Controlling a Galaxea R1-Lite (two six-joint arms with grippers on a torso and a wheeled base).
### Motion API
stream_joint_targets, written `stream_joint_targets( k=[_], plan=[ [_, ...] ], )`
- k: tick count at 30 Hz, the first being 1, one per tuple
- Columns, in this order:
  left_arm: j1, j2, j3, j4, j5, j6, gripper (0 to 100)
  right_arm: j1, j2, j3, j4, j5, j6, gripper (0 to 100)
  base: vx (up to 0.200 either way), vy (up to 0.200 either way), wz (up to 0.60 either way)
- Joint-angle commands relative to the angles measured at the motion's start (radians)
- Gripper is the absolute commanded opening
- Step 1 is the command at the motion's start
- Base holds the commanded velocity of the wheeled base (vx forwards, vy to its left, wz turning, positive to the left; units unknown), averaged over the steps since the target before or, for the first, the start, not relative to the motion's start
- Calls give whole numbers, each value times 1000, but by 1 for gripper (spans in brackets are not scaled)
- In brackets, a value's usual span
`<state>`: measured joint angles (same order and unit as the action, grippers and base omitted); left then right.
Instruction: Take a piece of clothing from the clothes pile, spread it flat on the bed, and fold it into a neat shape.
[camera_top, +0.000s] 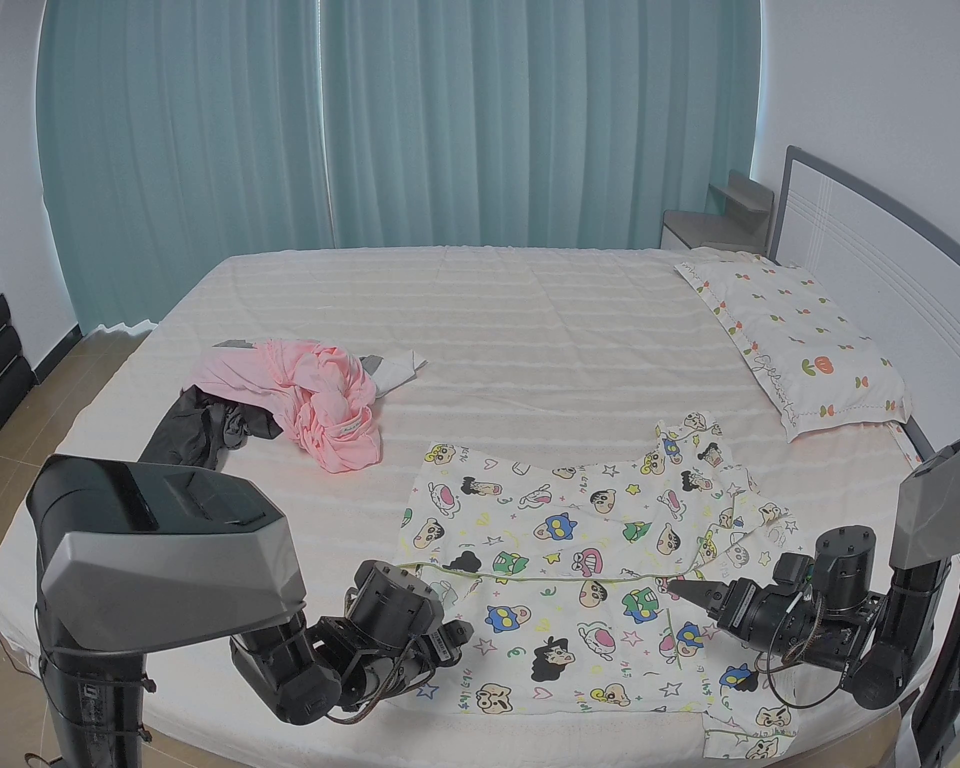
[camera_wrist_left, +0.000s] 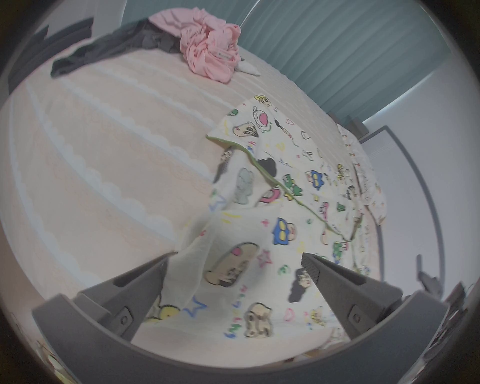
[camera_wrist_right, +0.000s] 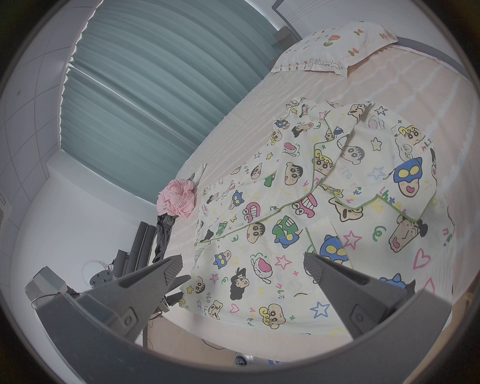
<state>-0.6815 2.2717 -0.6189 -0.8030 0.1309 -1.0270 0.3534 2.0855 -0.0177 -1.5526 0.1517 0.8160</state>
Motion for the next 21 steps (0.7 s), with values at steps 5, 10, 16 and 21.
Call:
stream_joint_targets(
  k=[5,10,16,21],
  plan=[
    [-6,-37,-12,-12,-17,-21,100,-2,4,18,-18,0,-1,100,0,0,0],
    [-7,-93,21,-7,-19,-22,100,-1,7,18,-18,0,0,100,0,0,0],
    [3,-83,13,-7,-19,-18,100,-1,13,18,-18,-1,-1,100,0,0,0],
    [-7,-20,-12,-15,-17,-8,100,-1,13,18,-18,-1,-1,100,0,0,0]
  ],
)
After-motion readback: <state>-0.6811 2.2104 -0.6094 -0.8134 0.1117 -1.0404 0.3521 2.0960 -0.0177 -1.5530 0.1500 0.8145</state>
